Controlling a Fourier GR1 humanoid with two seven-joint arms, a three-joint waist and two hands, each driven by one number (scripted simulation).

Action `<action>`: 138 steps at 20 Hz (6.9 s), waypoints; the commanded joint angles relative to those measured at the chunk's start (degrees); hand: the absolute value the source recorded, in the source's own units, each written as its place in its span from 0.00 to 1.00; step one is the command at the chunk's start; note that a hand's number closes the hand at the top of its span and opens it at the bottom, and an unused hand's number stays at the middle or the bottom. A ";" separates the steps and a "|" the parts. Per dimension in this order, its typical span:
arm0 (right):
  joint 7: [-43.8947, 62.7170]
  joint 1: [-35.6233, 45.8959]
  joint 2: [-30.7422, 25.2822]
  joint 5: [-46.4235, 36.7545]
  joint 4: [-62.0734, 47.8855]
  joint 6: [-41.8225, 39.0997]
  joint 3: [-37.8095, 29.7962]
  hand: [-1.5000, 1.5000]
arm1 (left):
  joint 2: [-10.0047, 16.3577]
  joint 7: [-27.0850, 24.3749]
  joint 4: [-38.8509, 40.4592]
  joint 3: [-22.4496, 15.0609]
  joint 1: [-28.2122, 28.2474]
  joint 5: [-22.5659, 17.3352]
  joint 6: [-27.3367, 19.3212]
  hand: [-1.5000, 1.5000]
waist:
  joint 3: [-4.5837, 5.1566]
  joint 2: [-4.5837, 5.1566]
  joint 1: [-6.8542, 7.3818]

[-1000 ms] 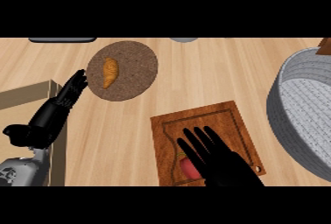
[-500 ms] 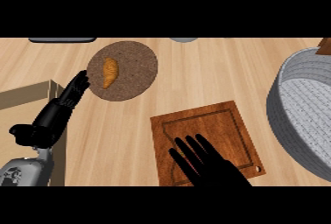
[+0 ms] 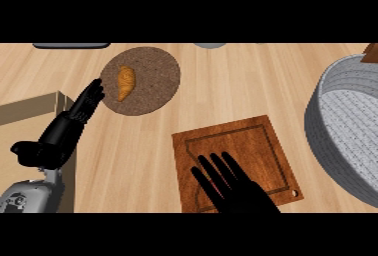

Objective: Pick the bell pepper from the cutting board and place it in the basket

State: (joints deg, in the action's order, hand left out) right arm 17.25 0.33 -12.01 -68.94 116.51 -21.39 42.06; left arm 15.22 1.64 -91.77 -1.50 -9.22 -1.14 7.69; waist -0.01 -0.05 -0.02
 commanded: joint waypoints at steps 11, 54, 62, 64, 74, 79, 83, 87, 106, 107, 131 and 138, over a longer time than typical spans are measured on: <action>-2.73 1.25 2.85 -5.10 -9.63 2.21 -2.86 0.00 | -2.27 0.51 1.63 2.41 -2.05 2.93 2.12 0.50 | 0.00 0.03 -0.04; -20.98 -39.68 -18.95 11.48 7.08 23.95 -16.82 1.00 | -4.79 0.81 -2.63 5.09 2.42 4.72 3.80 0.50 | 0.01 -0.35 -2.51; -32.00 -50.37 -16.20 34.41 22.86 28.66 -17.42 1.00 | -5.01 -1.44 -1.10 4.67 4.57 5.15 4.38 0.50 | -0.05 -0.53 -2.88; -35.42 -55.65 -18.85 37.71 27.92 29.32 -19.49 1.00 | -4.33 -1.14 -0.48 6.77 3.05 4.11 3.95 0.50 | -0.04 -0.69 -3.61; -37.23 -64.46 -18.27 45.66 34.43 31.82 -28.92 1.00 | -3.25 0.60 -0.82 6.88 1.09 4.36 4.46 0.50 | 0.10 -0.09 -2.87; -33.75 -63.13 -17.68 47.31 35.87 32.18 -35.94 1.00 | -3.42 0.20 -1.96 6.14 1.05 3.88 5.39 0.50 | 0.17 0.14 -1.54; -29.41 -59.47 -15.16 49.09 35.47 32.51 -38.18 1.00 | -3.74 -0.48 -0.39 6.13 0.65 3.80 5.52 0.50 | 0.23 0.43 -1.10; -22.98 -52.56 -13.67 51.39 35.00 32.22 -41.78 1.00 | -4.08 0.62 -0.88 4.77 -0.51 5.22 4.99 0.50 | 0.28 0.68 -0.22; 0.12 -4.65 -34.97 82.00 -6.01 19.74 -75.73 1.00 | -4.56 -0.92 3.02 5.56 -1.99 4.97 5.25 0.50 | -0.02 0.20 0.62; 0.72 -1.85 -35.04 78.42 -8.67 20.20 -71.77 1.00 | -3.97 -1.19 2.53 6.26 -1.89 3.82 6.38 0.50 | 0.00 0.23 0.88; -32.99 22.03 -31.77 66.59 -55.79 22.68 -70.12 0.00 | -5.77 -2.49 3.10 5.39 -0.92 7.31 5.14 0.50 | -0.01 0.17 0.48; -29.54 26.39 -32.73 73.85 -56.16 18.63 -73.90 0.00 | -6.15 -0.25 1.63 5.64 -2.16 5.82 5.80 0.50 | -0.01 0.14 0.43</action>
State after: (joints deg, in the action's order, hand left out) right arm -12.76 22.30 -44.19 1.93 64.27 -1.48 -30.36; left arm 9.36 0.93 -90.84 4.34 -10.22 4.79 13.33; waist -0.01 0.04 0.25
